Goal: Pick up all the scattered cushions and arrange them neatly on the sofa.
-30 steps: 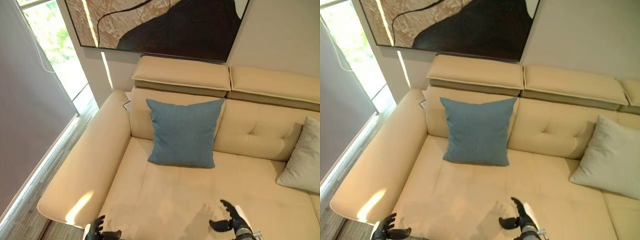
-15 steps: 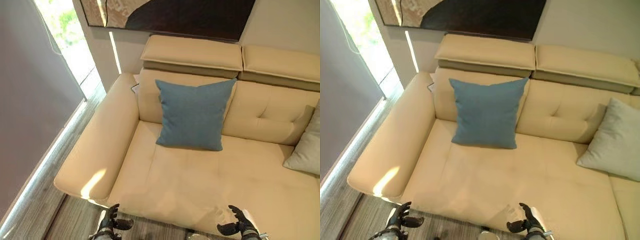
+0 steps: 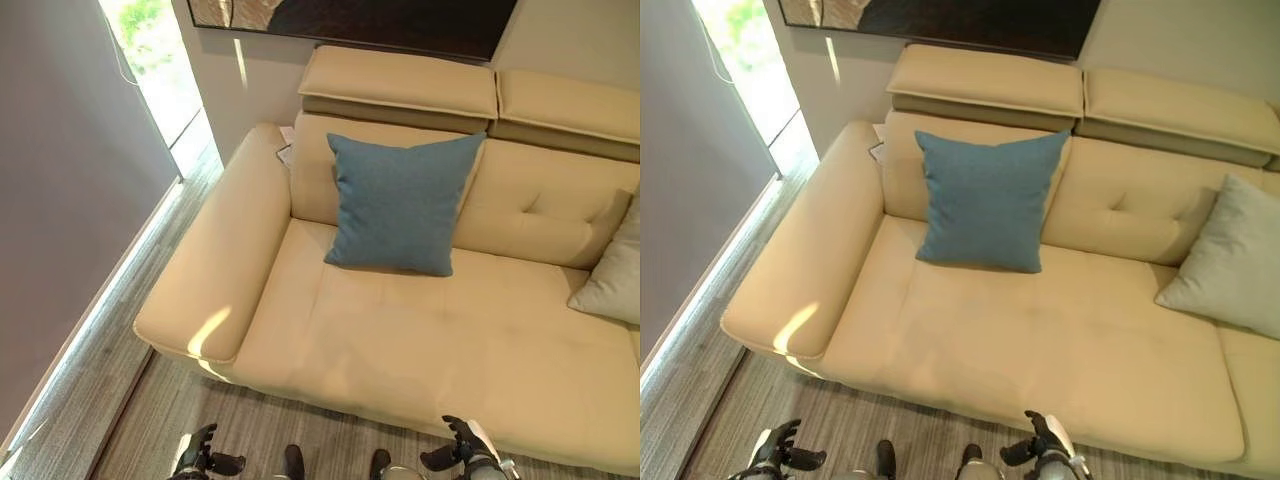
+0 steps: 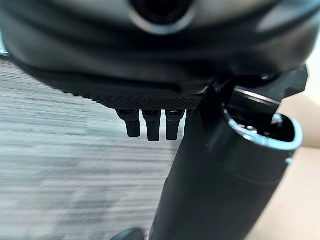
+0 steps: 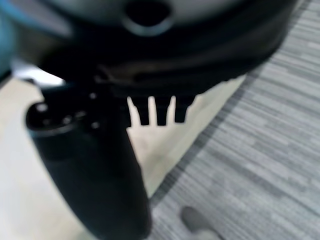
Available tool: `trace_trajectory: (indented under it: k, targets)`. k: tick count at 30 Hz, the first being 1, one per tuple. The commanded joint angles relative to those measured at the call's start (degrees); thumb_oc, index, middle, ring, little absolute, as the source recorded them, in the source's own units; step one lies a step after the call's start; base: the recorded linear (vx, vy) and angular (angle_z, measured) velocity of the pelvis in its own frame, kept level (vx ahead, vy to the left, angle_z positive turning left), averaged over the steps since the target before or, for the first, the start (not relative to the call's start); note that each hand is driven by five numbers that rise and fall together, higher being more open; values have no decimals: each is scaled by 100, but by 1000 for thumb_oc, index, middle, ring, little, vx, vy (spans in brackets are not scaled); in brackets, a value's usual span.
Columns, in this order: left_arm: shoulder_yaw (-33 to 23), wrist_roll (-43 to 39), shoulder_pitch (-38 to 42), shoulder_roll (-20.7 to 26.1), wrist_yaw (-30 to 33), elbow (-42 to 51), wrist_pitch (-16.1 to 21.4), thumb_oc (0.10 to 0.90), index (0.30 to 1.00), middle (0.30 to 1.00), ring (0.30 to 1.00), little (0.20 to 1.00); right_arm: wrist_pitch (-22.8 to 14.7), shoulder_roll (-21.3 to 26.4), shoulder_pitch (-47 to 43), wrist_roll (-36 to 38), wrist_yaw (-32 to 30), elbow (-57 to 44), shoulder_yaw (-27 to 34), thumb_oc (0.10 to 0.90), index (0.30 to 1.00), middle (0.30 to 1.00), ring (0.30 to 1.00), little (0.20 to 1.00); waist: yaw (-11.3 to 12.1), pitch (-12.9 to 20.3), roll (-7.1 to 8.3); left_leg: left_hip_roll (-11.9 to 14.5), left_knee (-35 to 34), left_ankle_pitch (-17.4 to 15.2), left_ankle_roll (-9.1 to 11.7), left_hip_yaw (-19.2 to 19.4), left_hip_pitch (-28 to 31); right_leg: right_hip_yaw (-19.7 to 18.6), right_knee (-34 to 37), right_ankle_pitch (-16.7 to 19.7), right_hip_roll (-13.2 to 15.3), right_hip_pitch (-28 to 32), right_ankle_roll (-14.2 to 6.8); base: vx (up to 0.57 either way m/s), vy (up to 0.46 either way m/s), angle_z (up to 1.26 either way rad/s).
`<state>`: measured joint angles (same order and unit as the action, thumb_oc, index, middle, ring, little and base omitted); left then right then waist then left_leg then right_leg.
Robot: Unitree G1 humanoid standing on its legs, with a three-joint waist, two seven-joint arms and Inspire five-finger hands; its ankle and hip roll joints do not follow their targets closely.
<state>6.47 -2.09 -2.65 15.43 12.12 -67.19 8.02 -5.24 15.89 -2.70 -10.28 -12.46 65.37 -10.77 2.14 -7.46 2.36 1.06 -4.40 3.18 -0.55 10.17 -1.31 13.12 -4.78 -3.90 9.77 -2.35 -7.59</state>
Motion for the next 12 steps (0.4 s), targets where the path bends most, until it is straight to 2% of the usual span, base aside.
trace_trajectory:
  k: [1, 12]
  targets:
    - [-149, -49, 212, -63, 142, -50, 112, 800, 900, 900, 900, 900, -11, 123, -130, 227, -116, 164, -42, 800, 900, 900, 900, 900, -75, 329, 81, -205, 107, -537, 98, -583, -165, -115, 327, 353, -167, -105, -136, -25, -71, -9]
    - [22, -95, 272, -260, 84, -31, 68, 800, 900, 900, 900, 900, 40, -6, -27, 316, -104, 501, -62, 800, 900, 900, 900, 900, -148, 446, 79, -99, 11, -458, 211, -676, 55, -18, 826, 377, -310, 352, -55, -9, -61, 1]
